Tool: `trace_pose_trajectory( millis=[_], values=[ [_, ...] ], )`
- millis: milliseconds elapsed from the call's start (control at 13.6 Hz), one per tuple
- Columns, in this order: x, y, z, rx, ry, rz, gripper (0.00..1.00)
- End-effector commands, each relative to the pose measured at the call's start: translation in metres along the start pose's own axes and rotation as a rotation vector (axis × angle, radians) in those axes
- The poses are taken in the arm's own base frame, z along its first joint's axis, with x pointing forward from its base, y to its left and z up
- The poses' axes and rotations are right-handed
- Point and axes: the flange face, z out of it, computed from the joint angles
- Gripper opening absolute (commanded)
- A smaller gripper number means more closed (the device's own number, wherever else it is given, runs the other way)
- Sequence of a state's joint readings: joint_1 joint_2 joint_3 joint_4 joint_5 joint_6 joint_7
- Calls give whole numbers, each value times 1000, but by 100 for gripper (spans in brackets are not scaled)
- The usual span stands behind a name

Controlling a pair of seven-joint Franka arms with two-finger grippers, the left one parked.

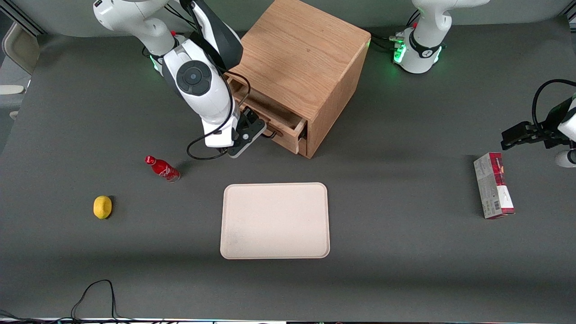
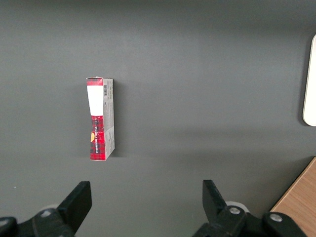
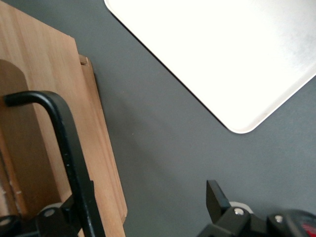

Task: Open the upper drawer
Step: 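Pull the upper drawer outward from the cabinet with the right gripper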

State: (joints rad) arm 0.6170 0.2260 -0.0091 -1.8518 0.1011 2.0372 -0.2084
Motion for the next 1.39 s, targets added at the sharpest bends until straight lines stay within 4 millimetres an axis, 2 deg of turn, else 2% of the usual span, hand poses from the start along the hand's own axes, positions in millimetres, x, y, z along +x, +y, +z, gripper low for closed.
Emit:
trace_pose_trajectory(
  millis=[0,73,220,733,1173,1320],
  values=[
    [10,24,-3,-10,8,-15,100],
    [11,25,-3,-11,8,-23,100],
    [13,40,-2,-11,9,-42,100],
    [23,77,-20,-3,3,-52,100],
    [21,102,-13,1,-7,-28,100],
    [21,118,-14,-1,1,-6,100]
  ],
)
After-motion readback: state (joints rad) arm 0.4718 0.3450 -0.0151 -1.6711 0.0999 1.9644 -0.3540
